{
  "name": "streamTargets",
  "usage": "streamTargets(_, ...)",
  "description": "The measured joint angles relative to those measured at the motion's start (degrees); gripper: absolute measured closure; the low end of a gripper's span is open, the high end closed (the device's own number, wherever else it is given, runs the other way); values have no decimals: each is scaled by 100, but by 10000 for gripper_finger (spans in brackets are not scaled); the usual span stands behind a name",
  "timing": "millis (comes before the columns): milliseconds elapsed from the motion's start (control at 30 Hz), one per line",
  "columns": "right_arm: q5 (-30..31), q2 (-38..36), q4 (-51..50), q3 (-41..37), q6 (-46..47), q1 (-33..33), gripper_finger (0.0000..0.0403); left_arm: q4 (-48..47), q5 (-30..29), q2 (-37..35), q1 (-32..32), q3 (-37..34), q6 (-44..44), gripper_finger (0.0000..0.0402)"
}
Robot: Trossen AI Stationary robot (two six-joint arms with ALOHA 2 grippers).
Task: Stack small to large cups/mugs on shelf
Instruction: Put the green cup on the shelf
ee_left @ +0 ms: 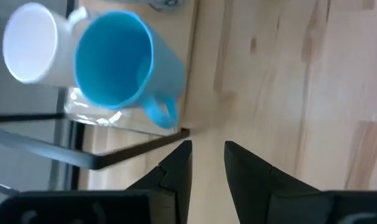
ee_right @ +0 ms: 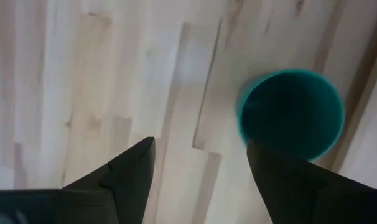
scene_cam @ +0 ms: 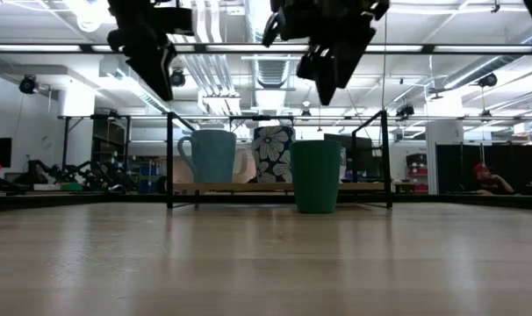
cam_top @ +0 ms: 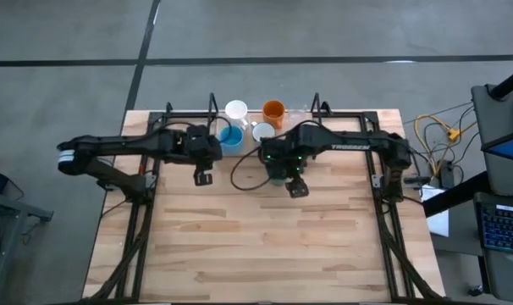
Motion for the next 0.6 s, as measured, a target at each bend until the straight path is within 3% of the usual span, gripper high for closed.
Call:
streamTargets(267,113,501,-157,333,-82,-129,168,803,-6,-490,0,-626,-637,322)
streamTargets(600,101,567,295,-303,-369,-190,184,1421,-23,-845,-2,-1211,-920,322)
